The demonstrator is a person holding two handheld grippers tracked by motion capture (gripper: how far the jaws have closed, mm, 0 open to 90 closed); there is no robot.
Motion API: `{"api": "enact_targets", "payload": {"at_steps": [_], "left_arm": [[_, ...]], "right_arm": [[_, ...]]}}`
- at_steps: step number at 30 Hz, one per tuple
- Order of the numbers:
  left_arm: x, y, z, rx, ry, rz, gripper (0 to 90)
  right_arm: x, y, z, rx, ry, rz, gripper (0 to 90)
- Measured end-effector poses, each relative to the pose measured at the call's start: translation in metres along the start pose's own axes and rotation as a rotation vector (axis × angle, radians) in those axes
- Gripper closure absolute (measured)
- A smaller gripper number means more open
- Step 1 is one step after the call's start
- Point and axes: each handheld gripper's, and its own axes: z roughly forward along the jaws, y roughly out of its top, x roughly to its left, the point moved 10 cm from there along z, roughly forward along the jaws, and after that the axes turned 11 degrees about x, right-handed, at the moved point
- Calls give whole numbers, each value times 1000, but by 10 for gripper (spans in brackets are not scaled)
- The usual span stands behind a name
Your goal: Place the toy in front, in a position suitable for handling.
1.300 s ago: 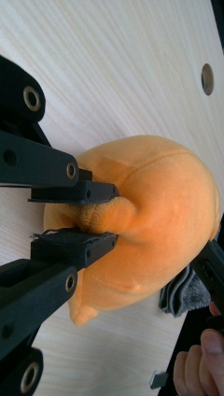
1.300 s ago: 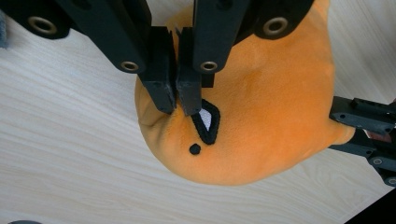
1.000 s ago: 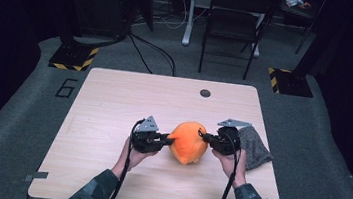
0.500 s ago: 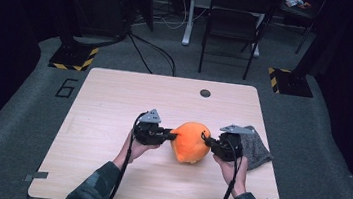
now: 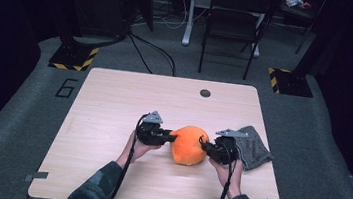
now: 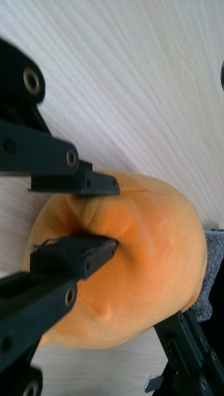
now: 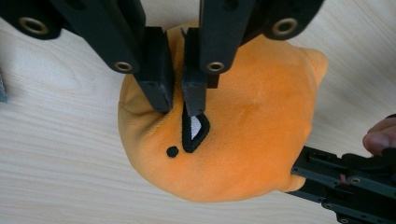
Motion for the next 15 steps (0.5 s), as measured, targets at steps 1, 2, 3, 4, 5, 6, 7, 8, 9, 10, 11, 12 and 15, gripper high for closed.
{"api": "enact_targets", "payload": {"at_steps": [1,2,3,4,5,6,7,8,9,10,11,12,15], "left_arm": [[2,1,-2,-4,21,2,610],[3,1,-4,-10,28,-3,537],[3,2,-7,-16,32,-7,494],[4,2,-9,-24,47,-13,454],[5,3,-11,-30,58,-13,407],[4,3,-14,-37,64,-12,370],[3,4,-16,-43,77,-12,341],[2,4,-19,-48,91,-1,317],[1,4,-21,-56,100,0,295],[-1,4,-24,-62,108,2,287],[-2,4,-25,-67,117,2,276],[-4,3,-28,-72,131,7,267],[-10,1,-34,-94,152,15,257]], "right_arm": [[-1,0,0,1,-6,-1,765],[-3,1,-2,-9,-8,10,729],[-4,2,-3,-15,-3,11,686],[-6,3,-5,-17,-13,13,627],[-8,5,-6,-26,-13,7,590],[-9,7,-8,-33,-9,11,565],[-11,8,-10,-38,-17,8,519],[-11,10,-12,-48,-13,8,474],[-12,12,-13,-54,-16,6,430],[-13,13,-15,-60,-20,-2,406],[-13,15,-17,-70,-14,6,379],[-14,16,-18,-76,-15,3,351],[-15,20,-22,-87,-31,-24,287]]}}
